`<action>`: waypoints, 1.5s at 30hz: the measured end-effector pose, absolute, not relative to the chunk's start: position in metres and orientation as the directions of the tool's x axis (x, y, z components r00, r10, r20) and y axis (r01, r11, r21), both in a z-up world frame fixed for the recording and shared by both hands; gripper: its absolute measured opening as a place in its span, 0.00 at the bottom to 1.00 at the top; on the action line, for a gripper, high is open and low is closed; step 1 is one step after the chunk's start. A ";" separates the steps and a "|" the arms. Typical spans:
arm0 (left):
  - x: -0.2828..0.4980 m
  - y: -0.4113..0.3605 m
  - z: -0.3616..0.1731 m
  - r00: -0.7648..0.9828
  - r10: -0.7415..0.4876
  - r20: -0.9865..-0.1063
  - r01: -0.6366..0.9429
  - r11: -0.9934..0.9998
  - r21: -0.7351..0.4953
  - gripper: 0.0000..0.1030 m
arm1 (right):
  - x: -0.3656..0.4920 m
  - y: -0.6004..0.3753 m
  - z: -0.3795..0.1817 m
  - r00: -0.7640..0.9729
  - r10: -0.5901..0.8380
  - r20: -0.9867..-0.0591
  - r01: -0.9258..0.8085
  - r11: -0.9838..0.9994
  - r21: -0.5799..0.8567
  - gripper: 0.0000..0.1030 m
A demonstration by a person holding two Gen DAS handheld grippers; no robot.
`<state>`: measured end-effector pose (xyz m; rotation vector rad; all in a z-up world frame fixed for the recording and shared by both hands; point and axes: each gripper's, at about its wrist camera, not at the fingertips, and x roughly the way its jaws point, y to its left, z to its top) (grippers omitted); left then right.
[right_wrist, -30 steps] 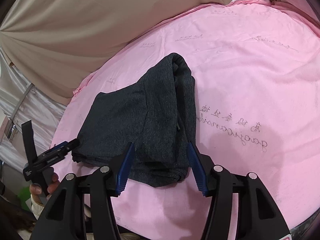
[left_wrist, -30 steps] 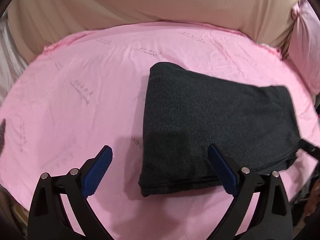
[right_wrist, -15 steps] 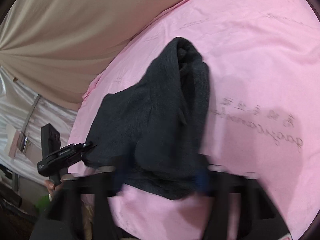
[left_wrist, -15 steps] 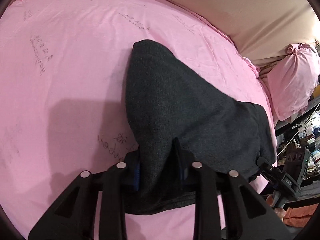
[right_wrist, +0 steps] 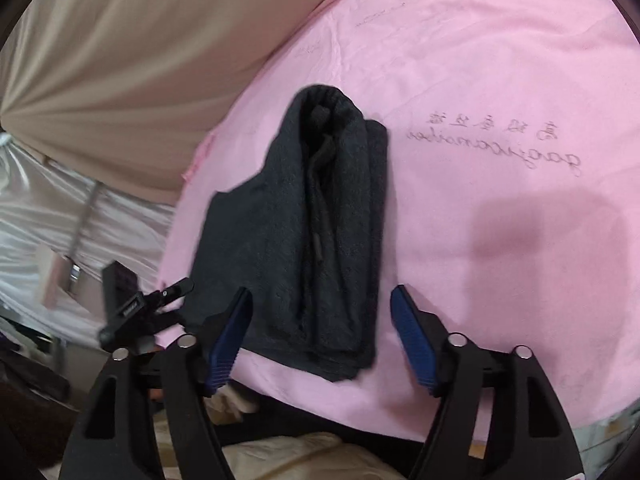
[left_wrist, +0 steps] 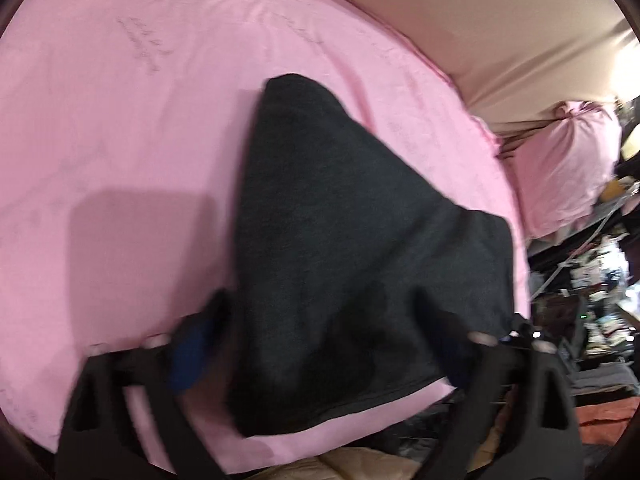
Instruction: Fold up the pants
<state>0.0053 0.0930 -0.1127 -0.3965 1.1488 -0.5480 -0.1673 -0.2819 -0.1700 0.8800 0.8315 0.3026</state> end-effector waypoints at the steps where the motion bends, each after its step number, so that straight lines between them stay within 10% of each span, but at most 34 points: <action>1: 0.007 0.088 -0.114 0.304 -0.589 -0.749 0.199 0.808 -0.555 0.95 | -0.162 -0.278 -0.170 0.650 0.558 -0.516 0.076 0.628 0.775 0.69; 4: 0.013 0.073 -0.113 0.334 -0.557 -0.760 0.223 0.830 -0.511 0.95 | -0.149 -0.263 -0.166 0.649 0.541 -0.536 0.040 0.679 0.733 0.70; 6: 0.010 0.067 -0.112 0.334 -0.553 -0.763 0.235 0.833 -0.501 0.75 | -0.147 -0.253 -0.166 0.651 0.530 -0.544 0.037 0.694 0.719 0.52; 8: 0.011 0.069 -0.110 0.350 -0.491 -0.798 0.198 0.871 -0.449 0.30 | -0.145 -0.252 -0.172 0.657 0.534 -0.532 0.055 0.669 0.741 0.33; 10: 0.010 0.082 -0.106 0.328 -0.547 -0.771 0.164 0.836 -0.523 0.23 | -0.149 -0.256 -0.165 0.669 0.534 -0.517 0.048 0.664 0.746 0.29; 22: -0.081 0.120 0.034 0.395 -0.695 -0.600 0.436 0.717 -0.544 0.20 | -0.228 -0.236 -0.023 0.716 0.552 -0.426 -0.192 0.743 0.641 0.27; 31: -0.146 0.144 0.185 0.640 -0.727 -0.248 0.671 0.687 -0.280 0.16 | -0.272 -0.236 0.118 0.883 0.451 -0.128 -0.382 0.851 0.360 0.27; 40: -0.110 0.147 0.284 0.749 -0.662 -0.004 0.655 0.742 -0.141 0.16 | -0.218 -0.244 0.223 0.912 0.404 0.072 -0.410 0.896 0.171 0.27; 45: -0.039 0.144 0.303 0.802 -0.597 -0.033 0.586 0.796 -0.151 0.16 | -0.129 -0.256 0.242 0.921 0.385 0.062 -0.389 0.900 0.198 0.27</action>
